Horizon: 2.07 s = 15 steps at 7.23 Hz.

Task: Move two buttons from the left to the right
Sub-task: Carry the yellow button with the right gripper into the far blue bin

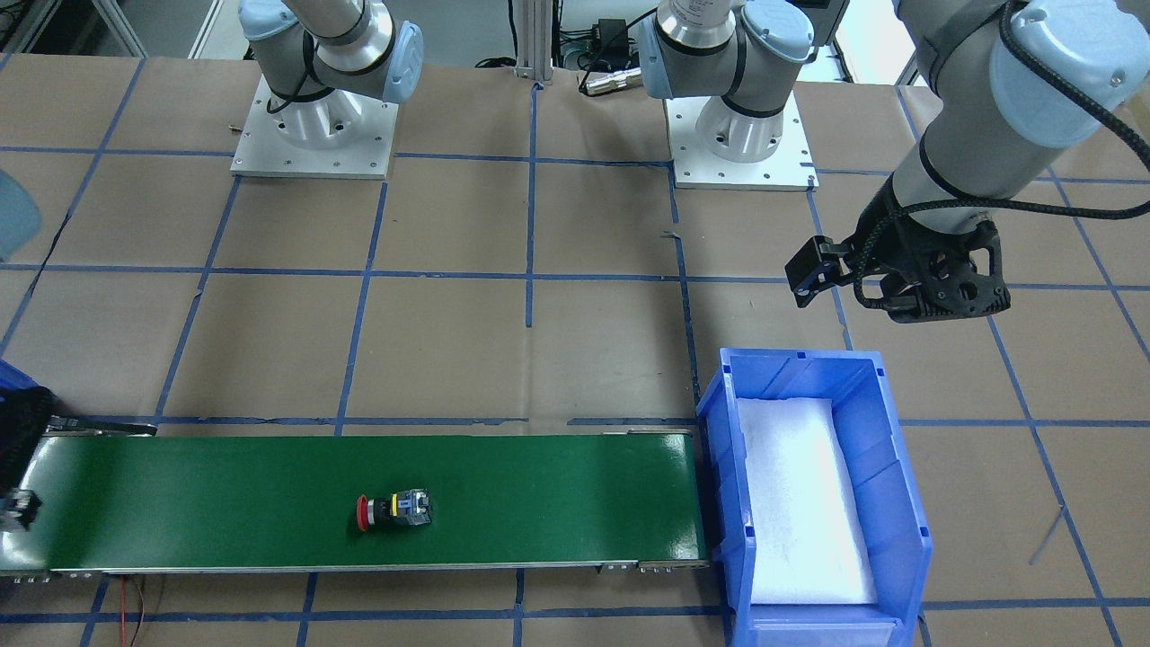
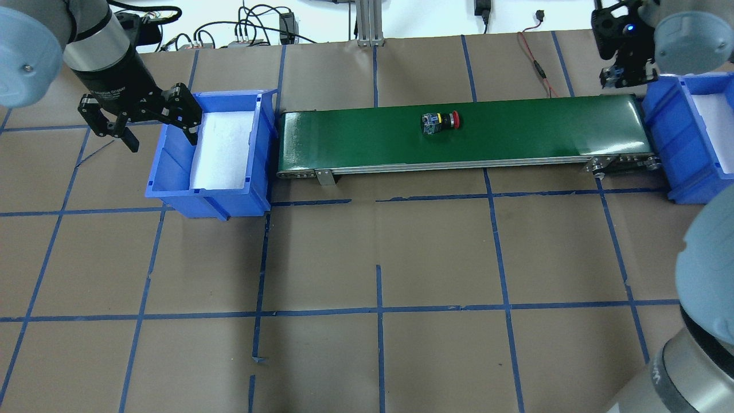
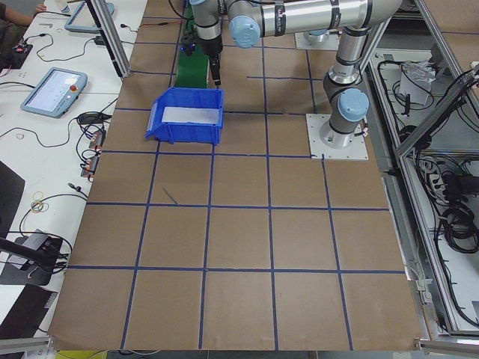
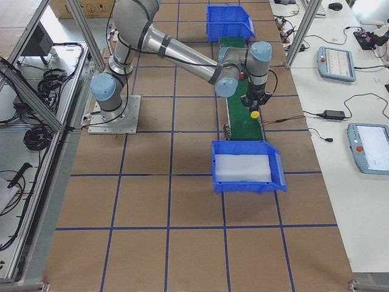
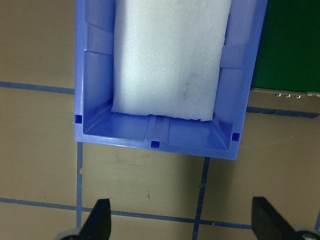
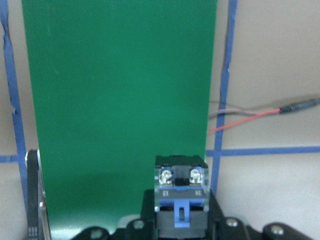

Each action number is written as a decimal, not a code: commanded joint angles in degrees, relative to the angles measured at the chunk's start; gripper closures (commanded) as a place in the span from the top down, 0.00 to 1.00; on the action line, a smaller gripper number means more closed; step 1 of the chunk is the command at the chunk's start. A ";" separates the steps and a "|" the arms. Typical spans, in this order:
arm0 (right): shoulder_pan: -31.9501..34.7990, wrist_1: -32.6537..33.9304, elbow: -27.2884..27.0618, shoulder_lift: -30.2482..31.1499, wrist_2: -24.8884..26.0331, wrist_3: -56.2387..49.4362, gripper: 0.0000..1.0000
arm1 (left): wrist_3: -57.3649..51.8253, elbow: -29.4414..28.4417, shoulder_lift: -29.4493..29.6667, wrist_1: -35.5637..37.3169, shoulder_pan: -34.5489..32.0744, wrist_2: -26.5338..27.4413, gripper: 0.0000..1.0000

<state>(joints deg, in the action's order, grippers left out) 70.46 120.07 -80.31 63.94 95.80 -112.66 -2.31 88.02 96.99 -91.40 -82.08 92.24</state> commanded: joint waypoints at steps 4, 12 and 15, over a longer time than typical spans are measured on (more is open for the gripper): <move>-21.75 0.69 -0.45 -2.57 -10.98 -18.30 0.08 | -1.21 0.14 -0.22 -3.34 0.35 0.48 1.00; -21.94 7.28 -10.57 -4.44 -8.08 -20.76 1.00 | 3.11 0.40 -1.28 -5.30 -0.44 4.52 1.00; -21.25 3.36 -8.11 3.16 -9.40 -19.09 1.00 | -0.42 0.40 -0.66 1.31 -0.53 4.09 1.00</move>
<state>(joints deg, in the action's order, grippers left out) 48.69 126.05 -88.84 62.40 86.71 -132.17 -2.27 88.60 96.40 -92.11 -82.55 96.52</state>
